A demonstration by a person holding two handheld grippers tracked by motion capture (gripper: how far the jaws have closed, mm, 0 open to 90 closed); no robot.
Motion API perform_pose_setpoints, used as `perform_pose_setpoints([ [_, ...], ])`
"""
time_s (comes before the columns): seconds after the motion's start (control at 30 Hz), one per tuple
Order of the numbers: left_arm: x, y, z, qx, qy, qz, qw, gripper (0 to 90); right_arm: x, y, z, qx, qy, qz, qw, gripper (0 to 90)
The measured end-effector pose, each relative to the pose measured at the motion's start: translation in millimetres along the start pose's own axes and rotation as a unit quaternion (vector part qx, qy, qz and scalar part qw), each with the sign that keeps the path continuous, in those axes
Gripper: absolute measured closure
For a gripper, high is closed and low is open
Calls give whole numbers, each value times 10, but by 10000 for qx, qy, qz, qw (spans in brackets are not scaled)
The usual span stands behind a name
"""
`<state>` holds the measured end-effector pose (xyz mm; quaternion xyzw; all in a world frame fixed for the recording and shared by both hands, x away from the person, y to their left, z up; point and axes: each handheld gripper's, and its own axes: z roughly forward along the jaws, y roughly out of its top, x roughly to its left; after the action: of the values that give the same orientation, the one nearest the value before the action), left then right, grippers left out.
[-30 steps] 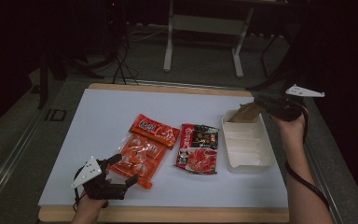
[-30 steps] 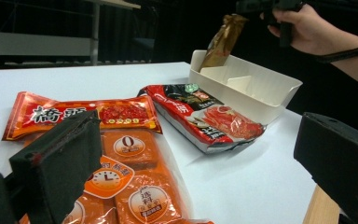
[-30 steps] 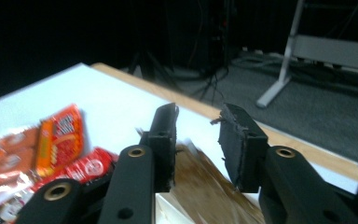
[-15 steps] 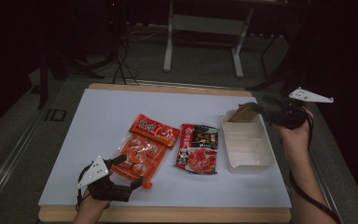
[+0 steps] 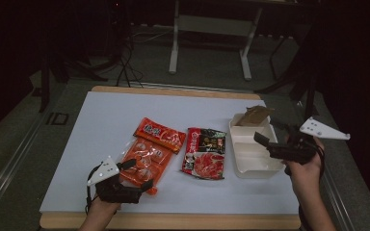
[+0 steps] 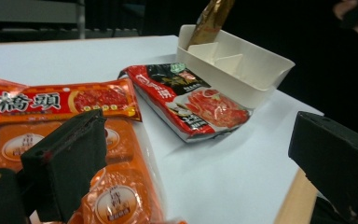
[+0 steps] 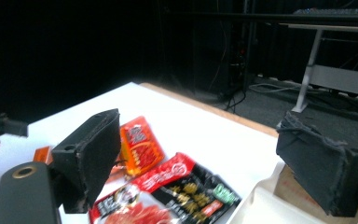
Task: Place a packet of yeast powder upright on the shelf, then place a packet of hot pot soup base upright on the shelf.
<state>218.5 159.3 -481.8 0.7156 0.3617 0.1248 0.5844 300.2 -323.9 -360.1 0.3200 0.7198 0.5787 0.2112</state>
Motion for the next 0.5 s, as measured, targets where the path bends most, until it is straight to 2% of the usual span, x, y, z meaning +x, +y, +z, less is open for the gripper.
perform_pose_setpoints([
  [0.03,0,0,0,0,0,0,10000,49,0,0,0,0,0,0,10000,135],
  [0.07,-22,11,41,29,-14,23,10000,49,105,-83,-26,-25,32,40,10000,136],
  [0.13,-34,23,75,78,-47,71,9999,51,135,-112,-31,-3,57,80,10000,136],
  [0.3,-60,47,159,151,-118,110,9998,58,358,-294,-31,175,297,8,9994,136],
  [0.37,-70,57,192,170,-94,101,9998,58,444,-345,-43,200,303,-67,9993,138],
  [0.47,-77,76,238,238,-199,138,9994,58,545,-401,-66,197,328,-170,9991,141],
  [0.5,-81,85,254,283,-219,168,9992,58,568,-417,-79,173,360,-127,9991,141],
])
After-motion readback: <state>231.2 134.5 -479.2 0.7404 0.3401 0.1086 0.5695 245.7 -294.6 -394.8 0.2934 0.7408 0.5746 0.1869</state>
